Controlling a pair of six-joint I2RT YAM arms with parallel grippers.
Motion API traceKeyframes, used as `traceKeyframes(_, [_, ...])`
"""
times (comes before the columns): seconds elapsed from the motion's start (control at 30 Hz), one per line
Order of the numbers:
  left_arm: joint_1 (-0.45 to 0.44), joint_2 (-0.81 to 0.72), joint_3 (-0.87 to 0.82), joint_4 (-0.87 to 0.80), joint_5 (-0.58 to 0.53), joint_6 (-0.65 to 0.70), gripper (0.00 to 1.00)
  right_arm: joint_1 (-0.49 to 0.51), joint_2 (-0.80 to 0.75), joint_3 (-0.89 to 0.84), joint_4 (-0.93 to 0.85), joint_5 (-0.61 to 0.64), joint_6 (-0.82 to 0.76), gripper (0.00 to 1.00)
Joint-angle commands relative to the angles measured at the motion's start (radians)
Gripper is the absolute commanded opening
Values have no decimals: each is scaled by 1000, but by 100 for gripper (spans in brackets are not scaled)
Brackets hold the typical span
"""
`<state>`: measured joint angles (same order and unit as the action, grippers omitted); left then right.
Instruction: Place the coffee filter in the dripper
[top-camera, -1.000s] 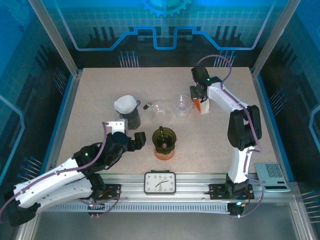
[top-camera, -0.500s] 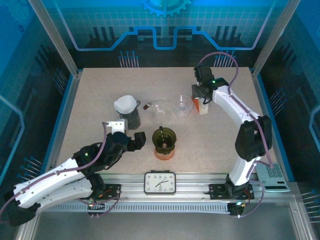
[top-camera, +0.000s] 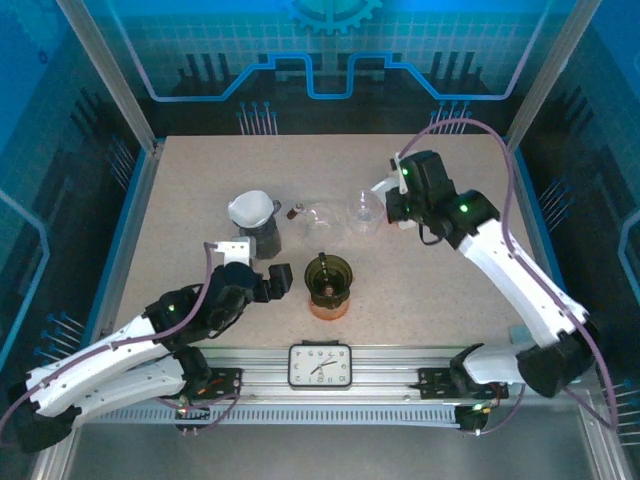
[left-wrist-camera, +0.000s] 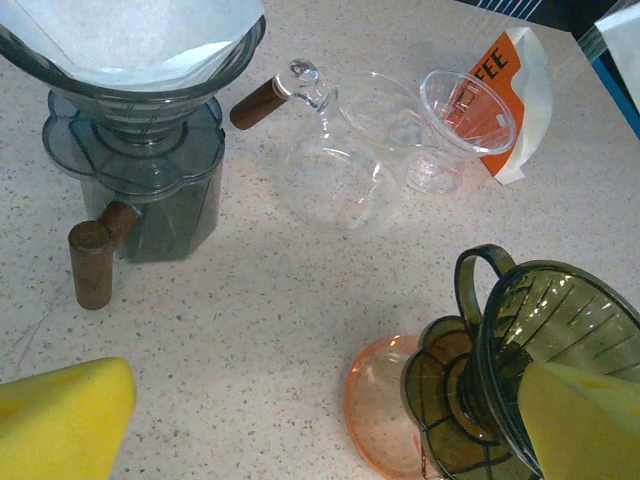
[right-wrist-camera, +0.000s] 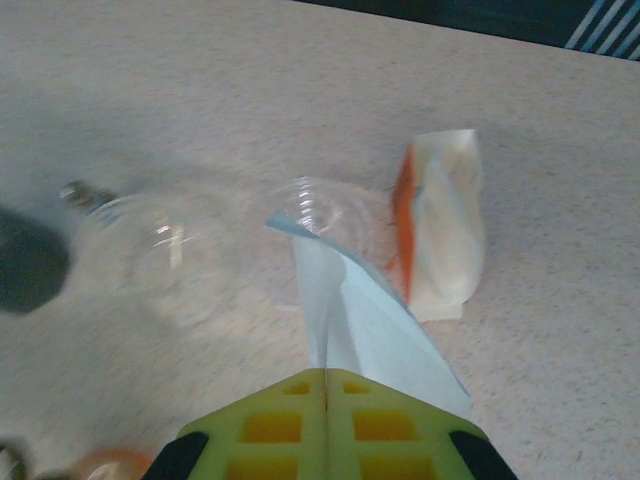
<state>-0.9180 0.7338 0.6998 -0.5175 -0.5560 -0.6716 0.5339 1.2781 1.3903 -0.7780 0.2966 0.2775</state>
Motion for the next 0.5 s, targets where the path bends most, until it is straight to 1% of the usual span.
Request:
traceKeyframes(0.0, [8, -3, 45, -20, 22, 27, 99, 46, -107, -13, -98, -112, 5, 0])
traceKeyframes(0.2, [11, 23, 74, -41, 34, 29, 99, 177, -186, 52, -273, -198, 26, 0])
traceKeyframes(0.33, [10, 46, 92, -39, 51, 29, 99, 284, -176, 71, -359, -197, 64, 0])
traceKeyframes(0.47, [12, 69, 106, -39, 63, 30, 99, 377, -135, 87, -389, -193, 83, 0])
